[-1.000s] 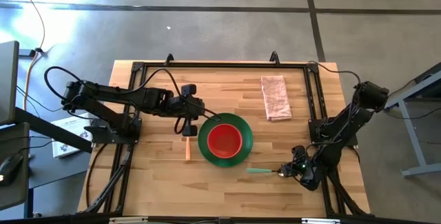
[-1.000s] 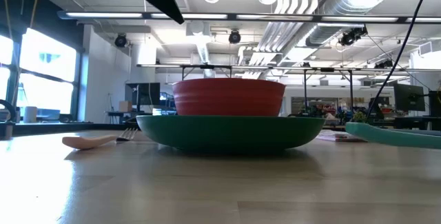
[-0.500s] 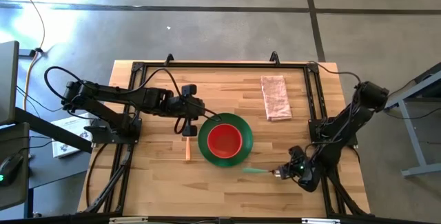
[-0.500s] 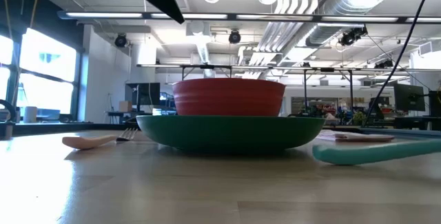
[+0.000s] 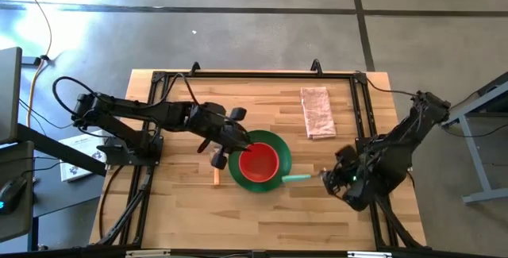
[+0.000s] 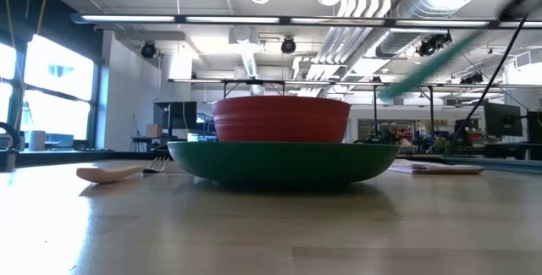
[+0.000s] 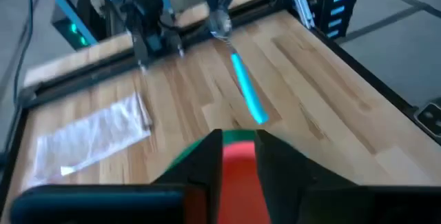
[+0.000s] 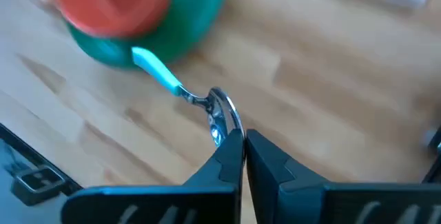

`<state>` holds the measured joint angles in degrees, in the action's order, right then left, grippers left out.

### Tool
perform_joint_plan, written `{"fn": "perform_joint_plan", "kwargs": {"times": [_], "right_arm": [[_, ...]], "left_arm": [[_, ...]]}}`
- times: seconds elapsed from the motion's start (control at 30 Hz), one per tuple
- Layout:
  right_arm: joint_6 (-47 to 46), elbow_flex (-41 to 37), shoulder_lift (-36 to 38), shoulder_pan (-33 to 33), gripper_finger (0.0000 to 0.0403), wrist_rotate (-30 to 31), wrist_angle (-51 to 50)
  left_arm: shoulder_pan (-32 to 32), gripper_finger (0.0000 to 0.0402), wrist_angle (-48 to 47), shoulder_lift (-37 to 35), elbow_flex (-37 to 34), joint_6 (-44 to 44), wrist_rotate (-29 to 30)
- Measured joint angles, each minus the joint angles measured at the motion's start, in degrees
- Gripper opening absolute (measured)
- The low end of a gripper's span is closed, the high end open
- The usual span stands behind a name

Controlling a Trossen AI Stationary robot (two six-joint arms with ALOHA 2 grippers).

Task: Set table place
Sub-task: Put the blue spoon into the orange bowl

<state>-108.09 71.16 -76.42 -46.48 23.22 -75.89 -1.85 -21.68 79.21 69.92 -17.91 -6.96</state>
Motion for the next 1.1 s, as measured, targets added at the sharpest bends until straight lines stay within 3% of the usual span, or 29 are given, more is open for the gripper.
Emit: {"fn": "perform_joint_plan", "kwargs": {"times": [0.23, 0.5, 0.8, 1.1], "right_arm": [[19.36, 13.97, 0.02, 8.94, 0.0001, 6.62, -11.12], [40.17, 17.04, -0.39, 20.48, 0.0000, 6.67, -9.92], [57.96, 17.04, -2.43, 27.86, 0.0000, 6.67, 0.40], [68.06, 17.04, -2.78, 32.46, 0.0000, 6.67, 6.42]], "left_arm": [[-0.02, 0.0134, 5.19, 5.20, -0.05, -0.84, -0.09], [-2.97, 0.0180, 8.33, 11.26, -0.03, 10.96, -2.67], [-7.73, 0.0182, 12.25, 12.81, -0.01, 11.91, -2.69], [-9.81, 0.0182, 7.74, 12.81, -0.01, 11.40, -4.17]]}}
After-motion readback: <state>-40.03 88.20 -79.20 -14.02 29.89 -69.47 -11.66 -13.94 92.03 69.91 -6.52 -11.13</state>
